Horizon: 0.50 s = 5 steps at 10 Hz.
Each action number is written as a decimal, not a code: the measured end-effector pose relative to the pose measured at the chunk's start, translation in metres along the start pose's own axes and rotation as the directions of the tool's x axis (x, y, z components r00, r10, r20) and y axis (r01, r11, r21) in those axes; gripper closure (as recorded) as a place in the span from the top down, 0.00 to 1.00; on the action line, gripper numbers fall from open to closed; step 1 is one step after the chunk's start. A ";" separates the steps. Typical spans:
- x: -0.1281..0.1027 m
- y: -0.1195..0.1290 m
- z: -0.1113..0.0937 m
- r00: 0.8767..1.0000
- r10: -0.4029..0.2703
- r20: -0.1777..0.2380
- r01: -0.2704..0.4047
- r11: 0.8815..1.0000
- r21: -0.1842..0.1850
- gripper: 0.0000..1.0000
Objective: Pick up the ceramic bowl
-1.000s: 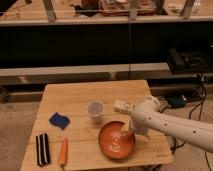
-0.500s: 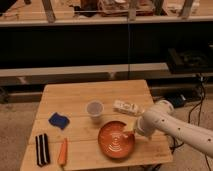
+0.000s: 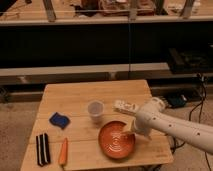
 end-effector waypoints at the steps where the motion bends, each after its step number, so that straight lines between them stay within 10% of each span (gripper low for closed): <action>1: 0.000 0.001 0.001 1.000 0.002 0.003 -0.002 0.998 0.062 0.78; 3: 0.000 0.000 0.002 1.000 0.001 0.004 -0.001 0.997 0.073 0.63; 5: -0.001 -0.001 0.004 1.000 0.006 0.013 -0.006 1.000 -0.016 0.56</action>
